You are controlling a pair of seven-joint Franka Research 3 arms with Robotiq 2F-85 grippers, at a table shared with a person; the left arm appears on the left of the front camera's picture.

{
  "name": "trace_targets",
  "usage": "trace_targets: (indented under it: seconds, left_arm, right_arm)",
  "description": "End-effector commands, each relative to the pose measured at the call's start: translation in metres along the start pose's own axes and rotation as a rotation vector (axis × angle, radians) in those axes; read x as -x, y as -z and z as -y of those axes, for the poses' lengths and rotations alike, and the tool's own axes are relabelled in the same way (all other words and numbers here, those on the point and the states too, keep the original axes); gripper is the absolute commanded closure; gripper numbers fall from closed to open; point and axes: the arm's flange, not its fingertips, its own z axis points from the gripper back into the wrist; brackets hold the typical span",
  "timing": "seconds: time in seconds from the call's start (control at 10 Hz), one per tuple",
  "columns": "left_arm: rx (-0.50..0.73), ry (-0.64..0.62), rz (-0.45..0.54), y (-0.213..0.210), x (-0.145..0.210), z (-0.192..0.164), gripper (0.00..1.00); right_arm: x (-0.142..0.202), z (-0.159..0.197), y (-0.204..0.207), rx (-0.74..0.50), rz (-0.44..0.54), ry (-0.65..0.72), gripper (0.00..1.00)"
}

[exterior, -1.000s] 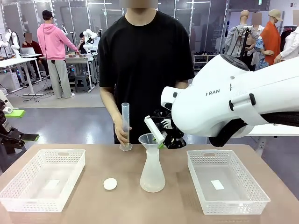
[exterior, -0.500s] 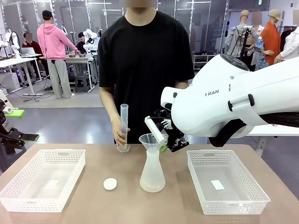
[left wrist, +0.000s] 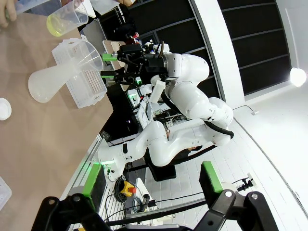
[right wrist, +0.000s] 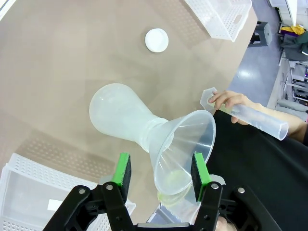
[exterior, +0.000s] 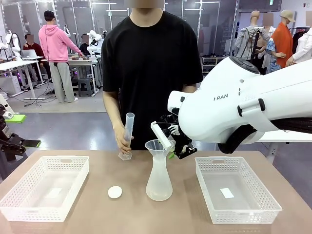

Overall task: Prepare the solutions needed for the experiment.
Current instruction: Once the solution is in the Big flask , pick up the Plastic Funnel and place it back into the right Organizing basket.

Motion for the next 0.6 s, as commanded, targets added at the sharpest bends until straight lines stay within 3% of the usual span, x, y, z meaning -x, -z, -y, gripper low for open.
trace_targets:
  seconds: [0.0,0.2,0.3,0.5]
  left_arm:
    - [0.007,0.004,-0.007,0.000,0.000,0.002,0.00]
    - [0.007,0.004,-0.007,0.000,0.000,0.002,0.00]
    - [0.007,0.004,-0.007,0.000,0.000,0.002,0.00]
    - [0.007,0.004,-0.007,0.000,0.000,0.002,0.00]
  right_arm:
    - [0.001,0.000,0.000,0.004,0.009,0.008,0.37]
    - [0.000,0.000,0.000,0.000,0.000,0.000,0.36]
    - [-0.012,0.004,-0.024,0.023,-0.071,-0.027,0.36]
    - [-0.024,0.006,-0.060,0.055,-0.113,-0.039,0.36]
